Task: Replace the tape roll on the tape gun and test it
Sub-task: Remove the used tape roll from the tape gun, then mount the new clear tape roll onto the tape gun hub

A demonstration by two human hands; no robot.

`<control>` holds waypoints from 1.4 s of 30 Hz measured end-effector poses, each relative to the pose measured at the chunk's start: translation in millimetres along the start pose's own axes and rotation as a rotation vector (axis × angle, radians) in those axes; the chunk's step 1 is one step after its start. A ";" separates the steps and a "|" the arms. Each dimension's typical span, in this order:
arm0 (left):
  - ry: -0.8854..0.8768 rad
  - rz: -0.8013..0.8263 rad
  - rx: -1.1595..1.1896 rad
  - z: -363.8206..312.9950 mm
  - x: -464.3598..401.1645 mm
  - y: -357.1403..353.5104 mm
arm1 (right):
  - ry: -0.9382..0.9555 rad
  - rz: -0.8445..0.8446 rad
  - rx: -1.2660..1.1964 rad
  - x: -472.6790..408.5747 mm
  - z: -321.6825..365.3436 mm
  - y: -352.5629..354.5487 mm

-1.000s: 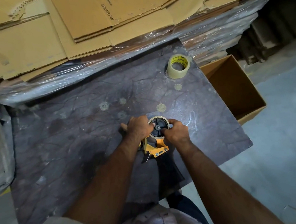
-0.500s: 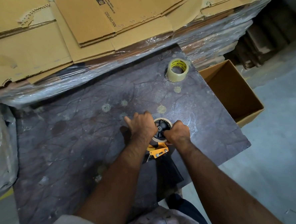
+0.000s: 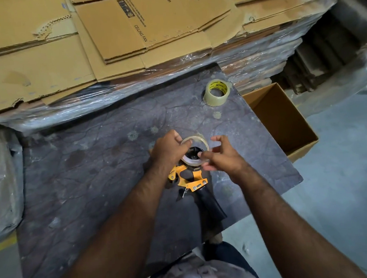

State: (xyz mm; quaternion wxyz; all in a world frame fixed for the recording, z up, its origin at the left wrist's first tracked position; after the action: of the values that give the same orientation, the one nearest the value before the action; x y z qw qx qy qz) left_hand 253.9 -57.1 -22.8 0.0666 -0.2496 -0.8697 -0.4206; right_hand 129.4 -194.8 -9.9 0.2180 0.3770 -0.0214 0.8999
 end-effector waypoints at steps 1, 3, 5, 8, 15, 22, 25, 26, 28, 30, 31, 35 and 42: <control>-0.014 0.029 0.070 -1.4 0.6 4.2 | 0.062 0.059 0.022 4.1 4.3 0.6; -0.058 0.081 0.129 -7.4 1.2 12.5 | 0.186 0.138 0.158 3.8 12.5 1.1; -0.106 0.132 0.149 -20.1 3.2 22.5 | 0.298 0.117 0.317 -3.9 25.6 2.2; -0.130 0.182 0.316 -30.1 -0.7 26.5 | 0.399 -0.003 0.578 -19.9 51.4 6.4; 0.065 0.131 0.784 -37.2 -24.6 9.8 | 0.384 -0.162 0.732 -91.2 82.1 9.2; 0.195 0.004 0.829 -30.5 -80.4 -11.9 | 0.380 -0.141 0.777 -172.8 92.4 -16.5; 0.227 0.020 0.856 -27.6 -91.9 -17.4 | 0.349 -0.150 0.856 -192.3 95.6 -24.9; 0.236 0.036 0.854 -31.3 -90.5 -18.4 | 0.349 -0.145 0.888 -192.8 96.4 -25.4; 0.250 0.009 0.851 -35.6 -85.3 -18.2 | 0.382 -0.140 0.915 -186.9 99.3 -19.1; 0.251 -0.030 0.851 -38.0 -79.2 -14.4 | 0.454 -0.192 0.926 -178.3 108.0 0.3; 0.258 -0.039 0.841 -37.4 -76.5 -13.5 | 0.507 -0.256 0.960 -174.9 114.1 12.7; 0.262 -0.025 0.811 -35.1 -64.1 -13.9 | 0.496 -0.402 1.185 -183.5 118.6 56.0; 0.177 0.025 0.708 -33.5 -34.4 -31.5 | 0.489 -0.283 1.397 -179.7 114.7 72.1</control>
State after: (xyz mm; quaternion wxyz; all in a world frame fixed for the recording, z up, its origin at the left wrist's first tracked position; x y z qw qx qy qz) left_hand 265.1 -112.2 -34.7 0.2290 -0.1843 -0.9492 -0.1125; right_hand 288.3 -350.9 -42.5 0.0403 0.2161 0.6519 0.7257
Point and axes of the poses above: each hand's wrist, its own x-axis away from the middle knuckle, its own y-axis out of the back of the hand, z = x × y, the point moved 4 cm from there along -x, towards the middle knuckle, and after that the axes turned 5 degrees about -y, right-handed, at the moved point
